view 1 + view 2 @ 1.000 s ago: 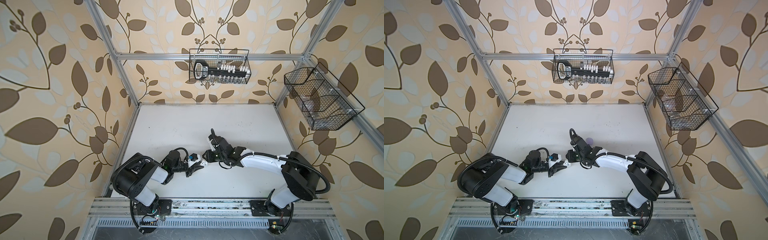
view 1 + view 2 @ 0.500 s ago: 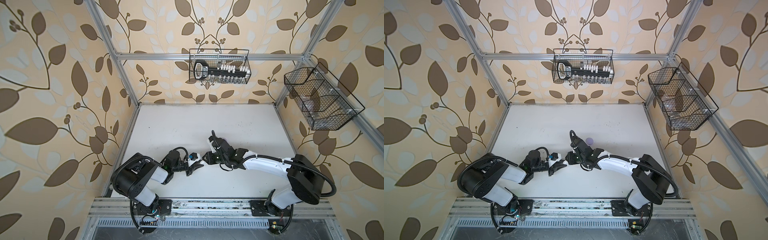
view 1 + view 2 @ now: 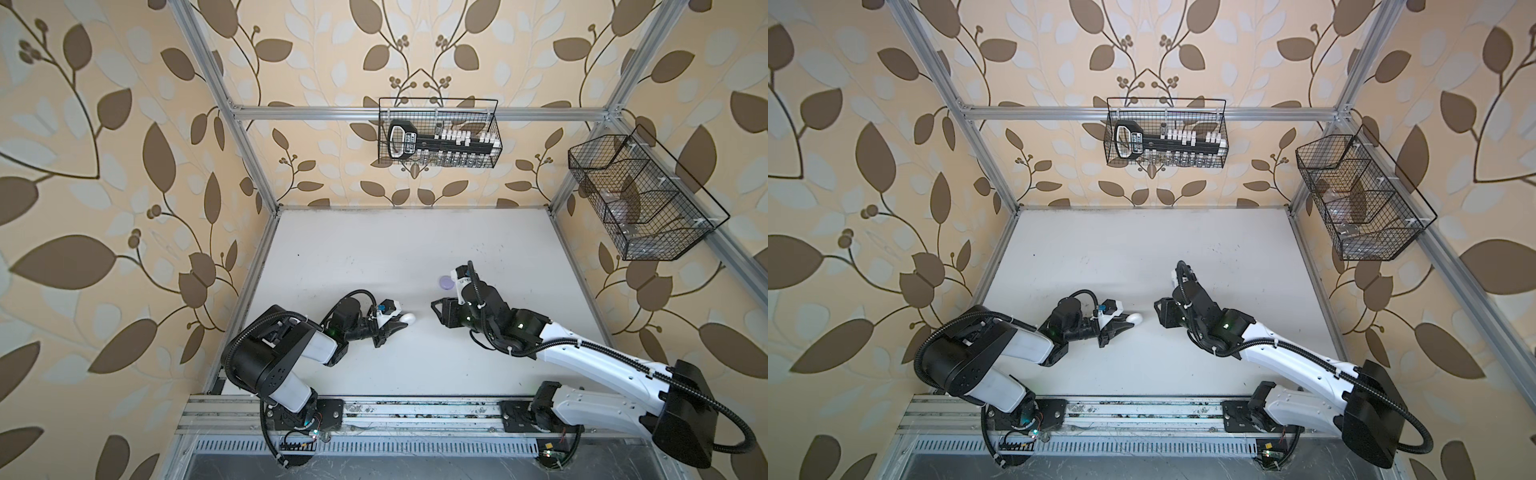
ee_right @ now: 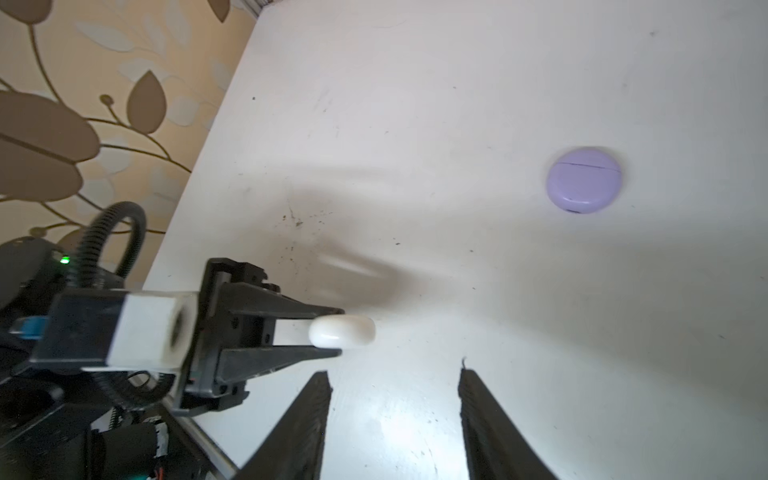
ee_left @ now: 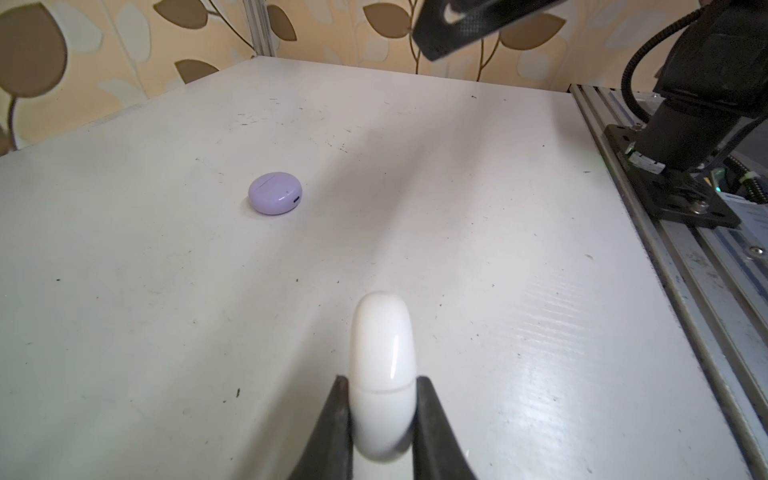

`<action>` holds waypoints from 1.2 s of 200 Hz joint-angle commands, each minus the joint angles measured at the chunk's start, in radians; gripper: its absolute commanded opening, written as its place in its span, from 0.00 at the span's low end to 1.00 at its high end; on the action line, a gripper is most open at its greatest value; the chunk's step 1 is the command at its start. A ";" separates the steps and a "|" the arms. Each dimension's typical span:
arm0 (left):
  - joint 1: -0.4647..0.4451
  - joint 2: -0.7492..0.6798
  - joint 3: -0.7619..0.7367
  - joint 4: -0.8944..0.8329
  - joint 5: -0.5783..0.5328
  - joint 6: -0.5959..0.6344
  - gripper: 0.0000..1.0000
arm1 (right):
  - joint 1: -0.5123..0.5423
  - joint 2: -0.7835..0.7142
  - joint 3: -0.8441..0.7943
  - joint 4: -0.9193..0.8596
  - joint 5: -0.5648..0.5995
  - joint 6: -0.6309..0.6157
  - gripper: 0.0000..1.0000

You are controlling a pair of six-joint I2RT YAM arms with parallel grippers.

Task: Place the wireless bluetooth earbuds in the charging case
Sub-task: 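Set the closed white case down with the left gripper while the right arm withdraws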

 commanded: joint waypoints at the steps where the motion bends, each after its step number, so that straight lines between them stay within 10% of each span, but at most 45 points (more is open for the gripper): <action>1: -0.001 -0.029 0.039 -0.017 -0.013 -0.021 0.14 | -0.018 -0.041 -0.042 -0.064 0.070 -0.026 0.54; 122: -0.002 -0.110 0.295 -0.492 -0.019 -0.095 0.14 | -0.010 -0.438 -0.273 -0.177 0.401 -0.075 0.93; 240: 0.089 0.225 0.681 -0.583 0.118 -0.636 0.15 | 0.051 -0.536 -0.330 -0.192 0.508 -0.079 0.98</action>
